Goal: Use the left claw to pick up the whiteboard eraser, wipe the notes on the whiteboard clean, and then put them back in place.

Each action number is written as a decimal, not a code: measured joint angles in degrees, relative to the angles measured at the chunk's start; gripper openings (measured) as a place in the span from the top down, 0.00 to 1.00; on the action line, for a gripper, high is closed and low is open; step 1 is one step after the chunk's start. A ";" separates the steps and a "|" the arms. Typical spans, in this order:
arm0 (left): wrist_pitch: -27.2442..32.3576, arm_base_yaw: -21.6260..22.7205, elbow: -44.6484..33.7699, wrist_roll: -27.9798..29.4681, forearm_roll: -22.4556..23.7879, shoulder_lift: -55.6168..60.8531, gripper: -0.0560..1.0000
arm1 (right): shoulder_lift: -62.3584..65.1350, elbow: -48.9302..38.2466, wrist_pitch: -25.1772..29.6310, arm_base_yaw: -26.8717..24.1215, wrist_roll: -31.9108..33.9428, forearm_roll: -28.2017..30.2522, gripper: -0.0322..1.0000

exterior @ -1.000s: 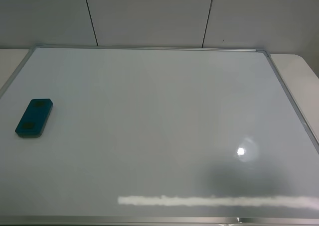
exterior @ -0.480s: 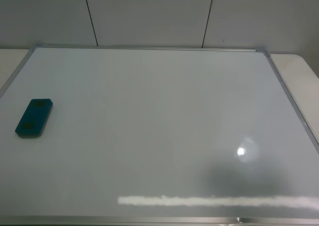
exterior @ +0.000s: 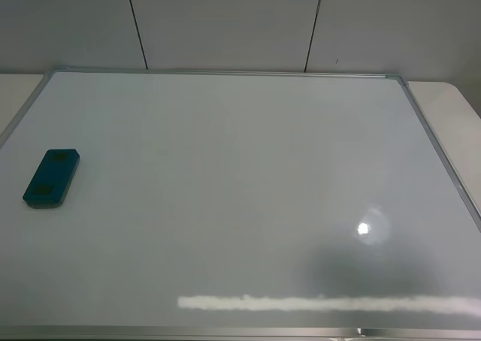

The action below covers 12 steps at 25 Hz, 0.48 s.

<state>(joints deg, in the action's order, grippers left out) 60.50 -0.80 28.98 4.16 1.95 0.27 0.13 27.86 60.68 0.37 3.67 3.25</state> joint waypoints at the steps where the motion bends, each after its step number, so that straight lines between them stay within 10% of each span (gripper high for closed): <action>1: 0.00 0.00 0.00 0.00 0.00 0.00 0.01 | 0.00 0.00 0.00 0.00 0.00 0.00 0.01; 12: 0.00 0.00 0.00 0.00 0.00 0.00 0.01 | 0.00 0.00 0.00 0.00 0.00 0.00 0.01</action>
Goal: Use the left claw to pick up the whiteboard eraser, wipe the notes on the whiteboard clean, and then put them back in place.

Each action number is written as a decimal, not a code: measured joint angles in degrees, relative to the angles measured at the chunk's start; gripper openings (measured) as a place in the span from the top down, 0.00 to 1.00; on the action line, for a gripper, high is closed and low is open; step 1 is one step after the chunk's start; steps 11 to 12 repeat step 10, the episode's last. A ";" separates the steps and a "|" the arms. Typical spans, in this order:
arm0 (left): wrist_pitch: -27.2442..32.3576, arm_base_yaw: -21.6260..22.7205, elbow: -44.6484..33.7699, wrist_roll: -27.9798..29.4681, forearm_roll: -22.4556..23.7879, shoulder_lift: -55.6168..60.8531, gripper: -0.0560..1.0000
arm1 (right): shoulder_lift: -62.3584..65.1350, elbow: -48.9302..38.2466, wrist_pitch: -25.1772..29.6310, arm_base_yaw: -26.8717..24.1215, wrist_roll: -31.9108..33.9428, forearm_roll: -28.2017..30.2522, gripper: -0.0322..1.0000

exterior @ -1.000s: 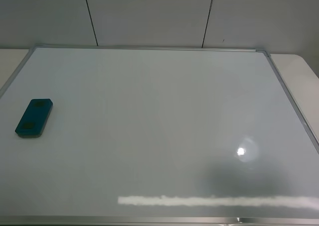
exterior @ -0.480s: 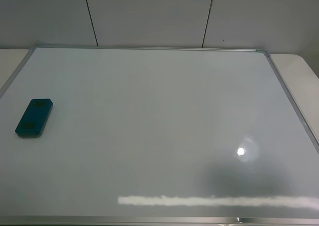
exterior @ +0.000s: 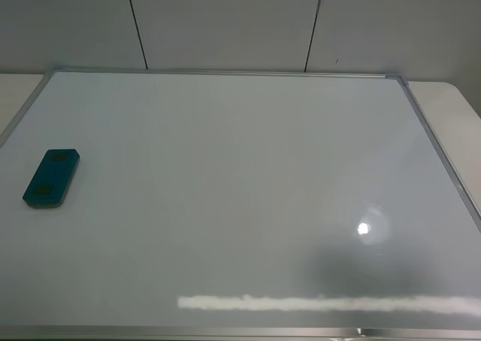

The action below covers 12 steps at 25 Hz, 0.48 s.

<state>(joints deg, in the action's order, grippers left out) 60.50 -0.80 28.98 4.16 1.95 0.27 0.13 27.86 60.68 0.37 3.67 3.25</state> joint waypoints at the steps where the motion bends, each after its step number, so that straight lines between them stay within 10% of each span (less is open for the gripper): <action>1: 0.00 0.00 0.00 0.00 0.00 0.00 0.01 | 0.00 0.00 0.00 0.00 0.00 0.00 0.01; 12: 0.00 0.00 0.00 0.00 0.00 0.00 0.01 | 0.00 0.00 0.00 0.00 0.00 0.00 0.01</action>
